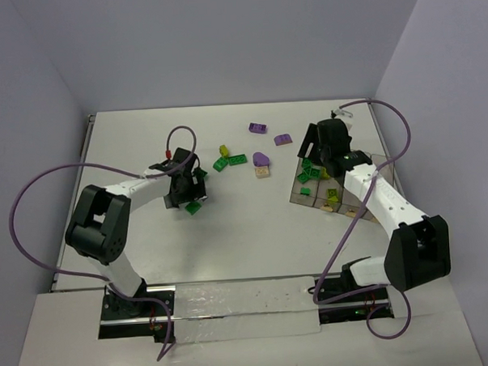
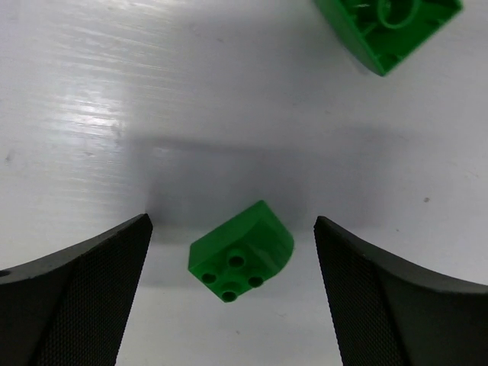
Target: Sort the legos into containers by color
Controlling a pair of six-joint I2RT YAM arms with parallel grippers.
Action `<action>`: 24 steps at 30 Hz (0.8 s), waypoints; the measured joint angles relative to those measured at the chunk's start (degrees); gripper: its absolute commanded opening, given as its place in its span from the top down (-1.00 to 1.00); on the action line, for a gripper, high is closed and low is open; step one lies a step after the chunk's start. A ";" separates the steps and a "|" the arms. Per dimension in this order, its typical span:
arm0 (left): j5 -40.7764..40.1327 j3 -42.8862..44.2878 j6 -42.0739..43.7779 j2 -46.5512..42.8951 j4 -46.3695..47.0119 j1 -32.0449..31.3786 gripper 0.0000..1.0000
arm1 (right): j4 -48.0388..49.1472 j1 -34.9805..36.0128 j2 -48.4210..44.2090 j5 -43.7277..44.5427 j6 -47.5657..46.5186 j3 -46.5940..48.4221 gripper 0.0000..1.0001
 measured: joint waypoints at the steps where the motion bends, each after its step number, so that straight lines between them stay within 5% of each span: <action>1: 0.23 -0.12 0.23 -0.07 0.48 -0.40 -0.80 | -0.02 0.04 -0.24 -0.02 0.00 -0.04 -0.68; 7: -0.42 -0.18 0.67 0.14 1.48 -6.02 -0.65 | -0.04 0.10 -1.86 -0.01 0.02 -0.67 -0.68; 14: -2.48 0.40 0.21 1.01 1.03 -9.77 -0.23 | -0.09 0.21 -2.08 -0.02 0.02 -0.94 -0.68; 17: -3.20 1.27 -0.34 1.82 0.61 -9.84 0.31 | -0.19 0.21 -2.27 -0.02 0.01 -0.98 -0.68; 19: -3.56 1.69 -0.71 2.18 0.41 -9.88 0.86 | -0.21 0.21 -2.47 0.00 0.00 -0.99 -0.68; 24: -3.56 3.23 -0.94 3.11 -0.48 -10.29 1.00 | -0.27 0.21 -3.92 0.00 0.00 -1.08 -0.68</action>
